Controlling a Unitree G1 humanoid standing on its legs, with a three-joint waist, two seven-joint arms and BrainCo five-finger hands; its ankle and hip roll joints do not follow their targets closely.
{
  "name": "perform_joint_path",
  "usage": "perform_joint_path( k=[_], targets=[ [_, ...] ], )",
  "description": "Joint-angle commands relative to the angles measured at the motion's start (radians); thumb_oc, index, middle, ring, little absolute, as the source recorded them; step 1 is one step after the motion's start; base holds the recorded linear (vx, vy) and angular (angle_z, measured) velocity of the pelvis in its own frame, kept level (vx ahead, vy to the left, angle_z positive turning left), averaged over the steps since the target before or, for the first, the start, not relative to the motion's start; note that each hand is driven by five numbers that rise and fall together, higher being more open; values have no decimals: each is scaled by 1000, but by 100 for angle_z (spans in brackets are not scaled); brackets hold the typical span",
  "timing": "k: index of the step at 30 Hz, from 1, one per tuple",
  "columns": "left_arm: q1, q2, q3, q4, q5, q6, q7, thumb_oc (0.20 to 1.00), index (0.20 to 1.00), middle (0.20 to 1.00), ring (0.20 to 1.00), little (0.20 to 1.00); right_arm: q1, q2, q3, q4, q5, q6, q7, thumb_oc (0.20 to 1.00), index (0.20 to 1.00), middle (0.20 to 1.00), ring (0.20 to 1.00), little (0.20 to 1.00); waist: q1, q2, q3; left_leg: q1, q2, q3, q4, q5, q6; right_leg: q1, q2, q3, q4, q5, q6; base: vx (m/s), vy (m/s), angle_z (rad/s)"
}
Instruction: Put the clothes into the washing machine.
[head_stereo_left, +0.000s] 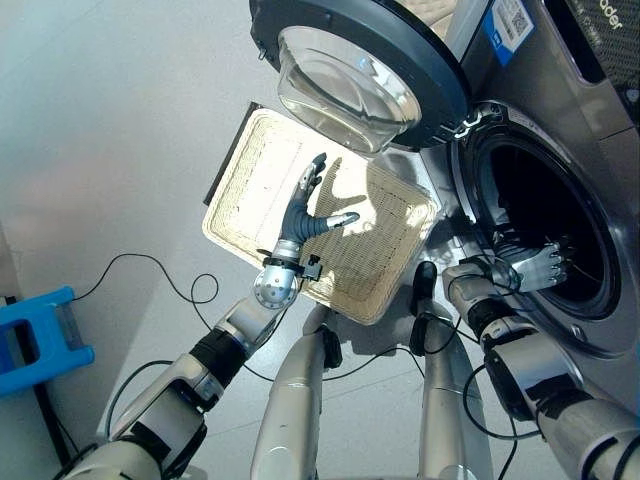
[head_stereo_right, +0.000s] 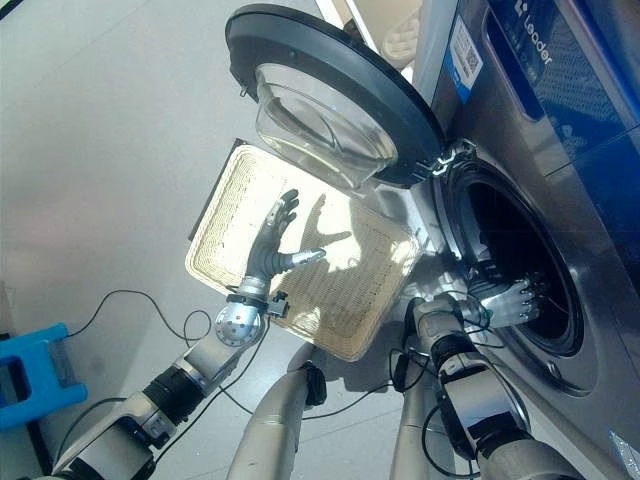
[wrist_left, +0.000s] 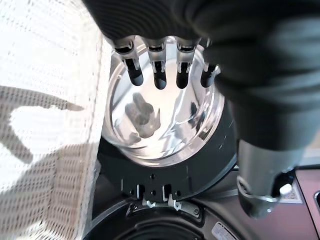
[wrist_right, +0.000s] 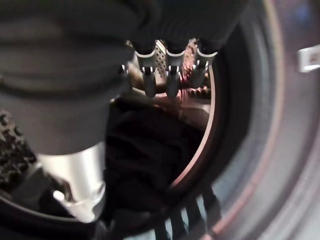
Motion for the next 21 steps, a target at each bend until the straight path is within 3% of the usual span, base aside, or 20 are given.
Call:
perform_joint_path(
  k=[1, 3, 4, 5, 7, 10, 15, 21],
  targets=[
    [2, -59, 17, 5, 40, -29, 8, 1000, 1000, 1000, 1000, 1000, 46, -16, 37, -60, 12, -31, -6, 1000, 1000, 1000, 1000, 1000, -12, 68, -11, 15, -45, 8, 163, -200, -25, 81, 28, -73, 2, -40, 53, 0, 0, 0],
    [7, -62, 18, 23, 37, -19, 6, 1000, 1000, 1000, 1000, 1000, 62, 3, 57, -75, 12, -27, 52, 1000, 1000, 1000, 1000, 1000, -14, 61, -11, 29, -41, 6, 165, -202, -25, 95, 30, -73, 5, -44, 50, 0, 0, 0],
    [10, -72, 20, 48, 35, -7, 2, 1000, 1000, 1000, 1000, 1000, 73, 26, 83, -79, 29, -40, 158, 1000, 1000, 1000, 1000, 1000, -14, 53, -11, 44, -37, 5, 166, -204, -26, 112, 30, -74, 6, -49, 47, -6, 17, -3],
    [10, -74, 22, 54, 33, -3, 0, 1000, 1000, 1000, 1000, 1000, 74, 33, 90, -79, 33, -43, 182, 1000, 1000, 1000, 1000, 1000, -15, 50, -11, 48, -36, 5, 167, -204, -26, 116, 31, -74, 7, -50, 46, -14, 6, -3],
    [20, -78, 39, 100, 24, 22, -32, 1000, 1000, 1000, 1000, 1000, 105, 62, 162, -108, 61, -49, 409, 1000, 1000, 1000, 1000, 1000, -12, 25, -11, 79, -29, -4, 172, -208, -28, 154, 27, -82, 9, -56, 42, -16, -41, 0],
    [42, -70, 54, 155, 24, 31, -67, 1000, 1000, 1000, 1000, 1000, 146, 68, 235, -149, 60, -45, 549, 1000, 1000, 1000, 1000, 1000, -11, -10, -11, 117, -18, -10, 174, -210, -33, 200, 27, -92, 2, -58, 41, 1, -89, 4],
    [88, -75, 81, 263, 23, 44, -89, 1000, 1000, 1000, 1000, 1000, 246, 58, 261, -172, 53, -65, 629, 1000, 1000, 1000, 1000, 1000, -18, -62, -11, 212, -2, -23, 146, -206, -39, 303, 39, -98, -33, -58, 47, 3, -53, 6],
    [147, -102, 133, 425, 39, 68, -161, 1000, 1000, 1000, 1000, 1000, 327, 51, 260, -139, 27, -47, 762, 1000, 1000, 1000, 1000, 1000, -19, -95, -13, 372, 5, -44, 78, -185, -53, 480, 54, -90, -118, -45, 57, 71, -29, -5]
  ],
)
